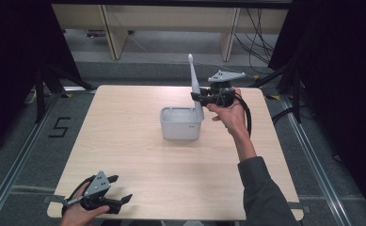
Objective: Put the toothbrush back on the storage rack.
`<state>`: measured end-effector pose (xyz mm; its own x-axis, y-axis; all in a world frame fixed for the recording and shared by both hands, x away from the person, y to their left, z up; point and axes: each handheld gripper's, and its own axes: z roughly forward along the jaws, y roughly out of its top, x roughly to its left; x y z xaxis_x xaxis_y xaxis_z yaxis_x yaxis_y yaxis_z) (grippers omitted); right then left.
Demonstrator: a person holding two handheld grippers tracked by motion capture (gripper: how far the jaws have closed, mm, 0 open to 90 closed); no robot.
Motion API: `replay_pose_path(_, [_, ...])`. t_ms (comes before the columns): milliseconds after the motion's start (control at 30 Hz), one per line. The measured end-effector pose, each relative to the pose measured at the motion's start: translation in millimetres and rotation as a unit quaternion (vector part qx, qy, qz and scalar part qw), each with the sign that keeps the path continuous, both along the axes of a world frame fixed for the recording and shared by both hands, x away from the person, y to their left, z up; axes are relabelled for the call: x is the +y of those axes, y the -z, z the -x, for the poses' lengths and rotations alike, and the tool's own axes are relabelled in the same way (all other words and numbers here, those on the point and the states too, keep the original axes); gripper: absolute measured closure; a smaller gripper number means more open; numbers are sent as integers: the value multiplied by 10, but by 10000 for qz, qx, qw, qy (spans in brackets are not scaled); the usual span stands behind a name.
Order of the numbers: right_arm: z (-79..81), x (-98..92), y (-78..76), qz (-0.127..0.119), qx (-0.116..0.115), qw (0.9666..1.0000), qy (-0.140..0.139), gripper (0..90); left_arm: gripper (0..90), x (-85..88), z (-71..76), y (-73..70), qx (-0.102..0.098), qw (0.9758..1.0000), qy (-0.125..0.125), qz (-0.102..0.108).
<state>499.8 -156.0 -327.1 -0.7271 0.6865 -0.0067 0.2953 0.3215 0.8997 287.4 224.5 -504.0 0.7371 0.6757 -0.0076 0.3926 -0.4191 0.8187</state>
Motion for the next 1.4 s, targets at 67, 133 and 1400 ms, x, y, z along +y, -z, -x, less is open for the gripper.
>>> replay_pose_path(67, [-23,15,11,-17,55,10000,9,669,147,-1,1,2,18,10000,5,2])
replay_pose_path(133, [-62,21,34,-60,57,10000,-17,669,147,-2,-1,2,8,10000,14,-10])
replay_pose_path(1400, [-288,102,455,228,376,9986,277,666,147,-5,5,3,52,10000,32,67])
